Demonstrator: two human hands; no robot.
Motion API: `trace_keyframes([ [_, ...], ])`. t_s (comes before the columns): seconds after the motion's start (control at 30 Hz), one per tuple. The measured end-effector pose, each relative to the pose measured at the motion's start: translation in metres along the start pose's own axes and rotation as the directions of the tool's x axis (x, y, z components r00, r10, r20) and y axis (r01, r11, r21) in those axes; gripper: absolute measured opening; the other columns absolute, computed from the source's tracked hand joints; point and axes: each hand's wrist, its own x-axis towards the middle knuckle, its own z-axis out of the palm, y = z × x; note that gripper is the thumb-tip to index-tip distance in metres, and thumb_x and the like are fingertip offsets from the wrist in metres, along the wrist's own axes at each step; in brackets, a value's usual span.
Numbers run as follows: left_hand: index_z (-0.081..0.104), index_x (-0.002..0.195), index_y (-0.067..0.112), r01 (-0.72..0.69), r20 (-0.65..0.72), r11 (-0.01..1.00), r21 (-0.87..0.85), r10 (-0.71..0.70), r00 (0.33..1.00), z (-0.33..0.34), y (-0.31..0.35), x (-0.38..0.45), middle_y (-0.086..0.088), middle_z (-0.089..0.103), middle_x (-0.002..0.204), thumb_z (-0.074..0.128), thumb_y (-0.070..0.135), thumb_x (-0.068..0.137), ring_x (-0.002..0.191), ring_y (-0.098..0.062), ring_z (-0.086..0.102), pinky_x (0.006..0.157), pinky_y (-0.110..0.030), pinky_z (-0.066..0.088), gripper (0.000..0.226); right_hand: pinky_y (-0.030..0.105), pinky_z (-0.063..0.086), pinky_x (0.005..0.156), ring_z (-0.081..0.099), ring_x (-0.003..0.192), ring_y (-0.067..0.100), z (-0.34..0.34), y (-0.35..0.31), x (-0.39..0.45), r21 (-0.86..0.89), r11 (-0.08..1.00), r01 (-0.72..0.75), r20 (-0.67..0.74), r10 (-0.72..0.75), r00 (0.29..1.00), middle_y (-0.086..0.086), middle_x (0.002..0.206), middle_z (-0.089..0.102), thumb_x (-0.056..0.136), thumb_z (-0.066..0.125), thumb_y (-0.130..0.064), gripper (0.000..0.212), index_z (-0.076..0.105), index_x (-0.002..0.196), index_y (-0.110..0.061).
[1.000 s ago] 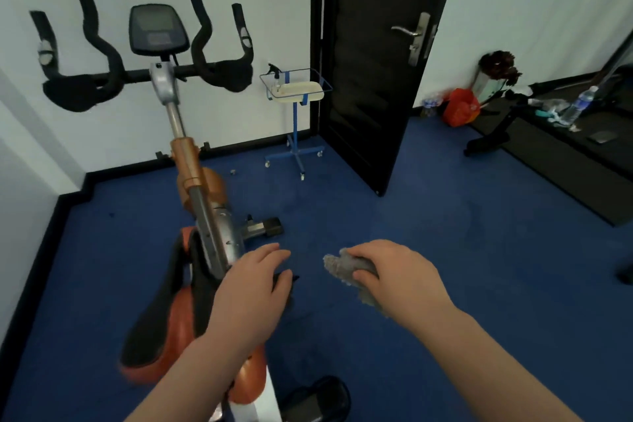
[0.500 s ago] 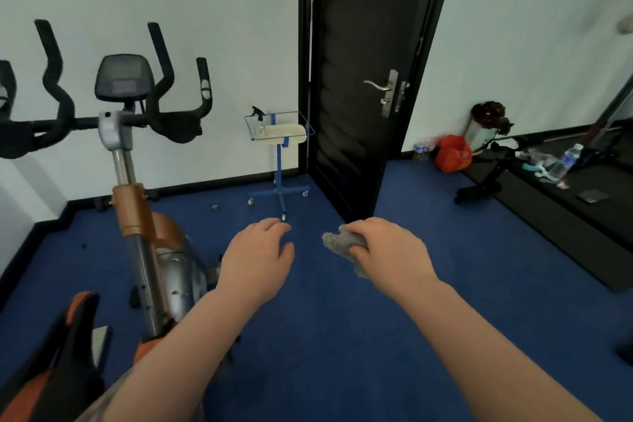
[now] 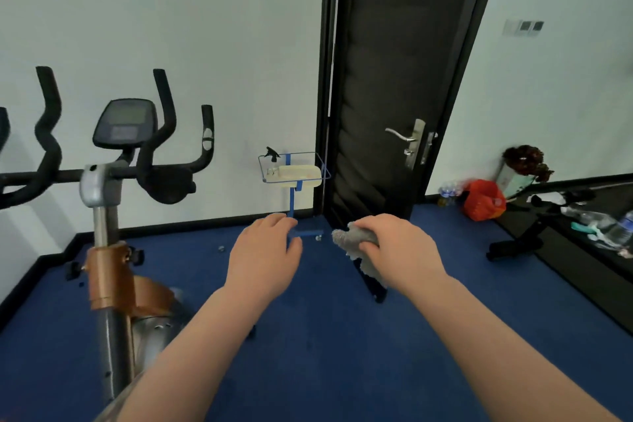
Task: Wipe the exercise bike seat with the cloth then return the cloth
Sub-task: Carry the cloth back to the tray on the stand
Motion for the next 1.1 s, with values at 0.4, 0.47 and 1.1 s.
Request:
trace_keyframes([
  [0.4, 0.049, 0.130, 0.024, 0.005, 0.045, 1.000, 0.030, -0.007, 0.999, 0.057, -0.011, 0.111, 0.009, 0.048, 0.137, 0.040, 0.032, 0.094, 0.121, -0.015, 0.044, 0.101, -0.028, 0.032, 0.038, 0.026, 0.036, 0.064, 0.057, 0.099, 0.011, 0.038, 0.067, 0.125, 0.071, 0.996, -0.063, -0.018, 0.064, 0.998, -0.016, 0.118, 0.060, 0.092, 0.054, -0.029, 0.029, 0.058, 0.118, -0.039],
  [0.47, 0.049, 0.130, 0.024, 0.034, 0.055, 0.999, 0.029, -0.036, 0.998, 0.070, -0.016, 0.128, 0.009, 0.048, 0.137, 0.040, 0.033, 0.094, 0.121, -0.014, 0.045, 0.100, -0.028, 0.032, 0.038, 0.023, 0.033, 0.059, 0.055, 0.093, 0.008, 0.049, 0.079, 0.145, 0.082, 0.995, -0.064, 0.011, 0.064, 0.998, -0.017, 0.118, 0.059, 0.092, 0.053, -0.029, 0.030, 0.058, 0.118, -0.040],
  [1.1, 0.053, 0.125, 0.022, 0.191, -0.012, 0.980, 0.047, -0.191, 0.982, 0.159, -0.013, 0.370, 0.007, 0.053, 0.129, 0.044, 0.031, 0.093, 0.115, -0.016, 0.047, 0.094, -0.028, 0.037, 0.035, 0.032, 0.048, 0.073, 0.059, 0.097, 0.013, 0.086, 0.176, 0.405, 0.157, 0.986, 0.059, 0.128, -0.079, 0.989, -0.013, 0.113, 0.060, 0.091, 0.050, -0.029, 0.027, 0.061, 0.115, -0.038],
])
